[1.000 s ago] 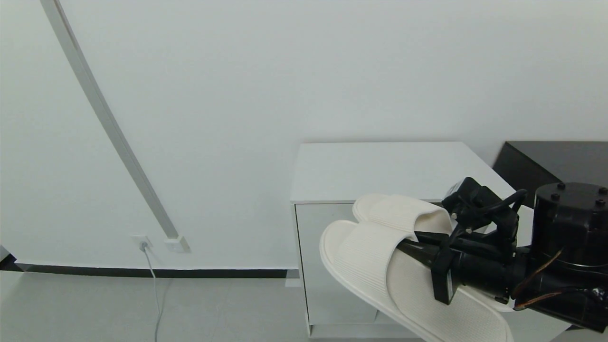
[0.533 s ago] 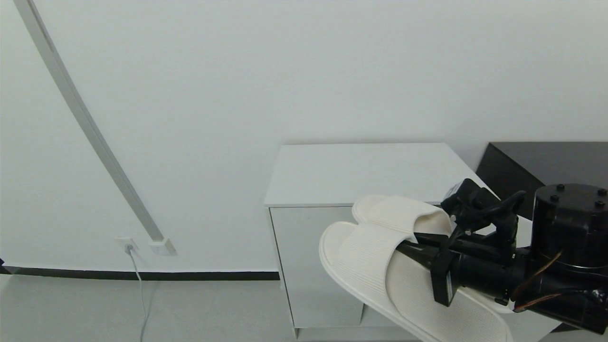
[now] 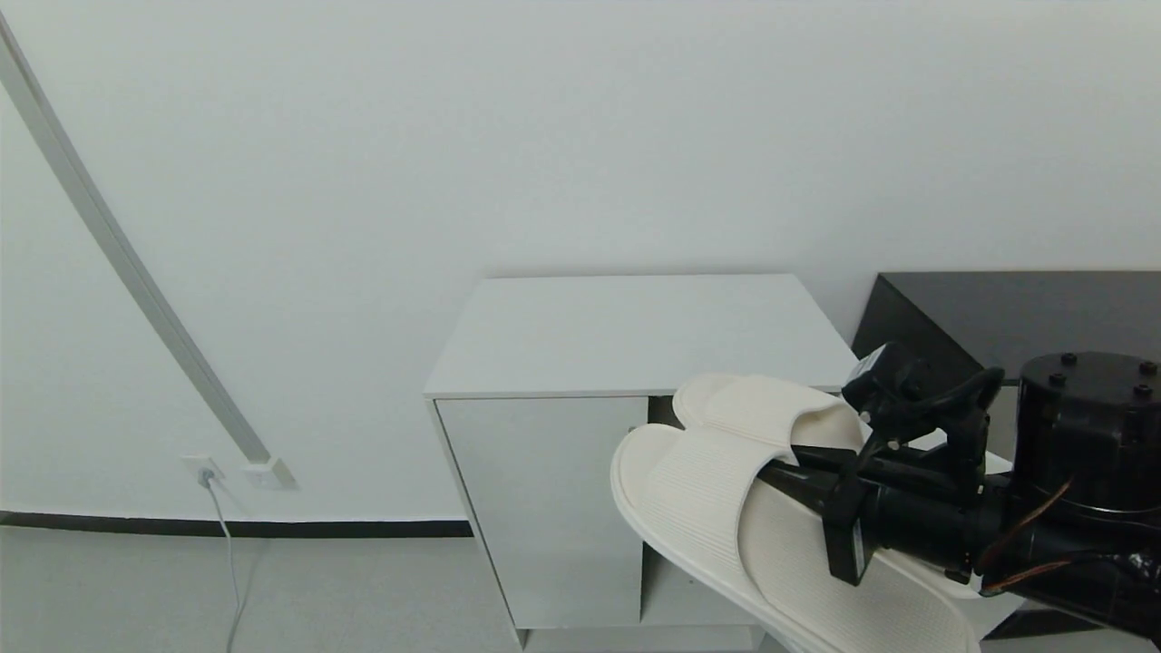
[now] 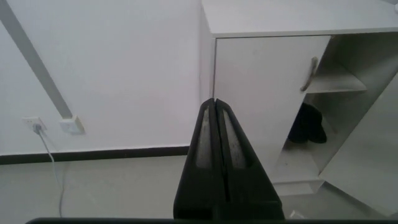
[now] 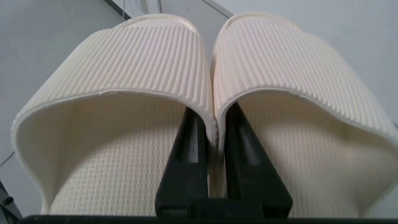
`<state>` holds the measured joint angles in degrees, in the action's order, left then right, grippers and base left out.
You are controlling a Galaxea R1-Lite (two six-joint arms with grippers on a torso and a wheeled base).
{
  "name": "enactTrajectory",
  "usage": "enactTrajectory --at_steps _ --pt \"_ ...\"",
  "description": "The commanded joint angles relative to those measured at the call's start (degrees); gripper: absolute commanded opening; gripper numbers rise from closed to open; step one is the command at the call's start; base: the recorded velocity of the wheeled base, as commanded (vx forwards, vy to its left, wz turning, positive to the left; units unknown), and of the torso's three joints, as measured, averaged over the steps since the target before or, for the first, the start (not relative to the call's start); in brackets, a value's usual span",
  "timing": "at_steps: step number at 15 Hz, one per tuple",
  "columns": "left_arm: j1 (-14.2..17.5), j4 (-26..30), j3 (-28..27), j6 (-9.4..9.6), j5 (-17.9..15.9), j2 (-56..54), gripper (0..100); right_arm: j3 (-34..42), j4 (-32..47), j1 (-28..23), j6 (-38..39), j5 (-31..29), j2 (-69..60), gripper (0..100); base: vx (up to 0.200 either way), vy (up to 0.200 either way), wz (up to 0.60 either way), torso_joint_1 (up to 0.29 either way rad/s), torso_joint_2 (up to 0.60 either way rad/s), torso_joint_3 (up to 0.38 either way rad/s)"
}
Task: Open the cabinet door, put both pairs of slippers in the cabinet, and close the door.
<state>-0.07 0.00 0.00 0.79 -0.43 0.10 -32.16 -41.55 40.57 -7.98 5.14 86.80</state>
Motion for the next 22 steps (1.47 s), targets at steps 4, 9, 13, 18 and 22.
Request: enactTrajectory --at_steps 4,9,13,18,22 --pt "-0.01 0.00 0.00 0.00 -0.10 -0.01 0 -0.01 -0.03 -0.05 0.16 0.04 0.57 0 0.000 -0.200 0.00 0.004 0.00 0.001" --pt "-0.01 0.00 0.00 -0.27 -0.10 -0.01 0 0.08 -0.03 -0.40 0.51 0.22 1.01 0 0.000 0.000 0.00 0.000 0.00 0.000" --pt "-0.01 0.00 0.00 -0.27 -0.10 -0.01 0 0.17 -0.11 -0.93 0.25 -0.05 1.53 0 0.000 0.000 0.00 0.000 0.00 0.000" --pt "-0.01 0.00 0.00 -0.27 -0.10 -0.01 0 0.34 -0.11 -0.93 0.16 0.04 1.53 0 0.000 0.000 0.00 0.000 0.00 0.000" --pt "-0.01 0.00 0.00 -0.27 -0.10 -0.01 0 0.52 -0.11 -0.93 0.07 0.13 1.62 0 0.000 0.000 0.00 0.000 0.00 0.000"
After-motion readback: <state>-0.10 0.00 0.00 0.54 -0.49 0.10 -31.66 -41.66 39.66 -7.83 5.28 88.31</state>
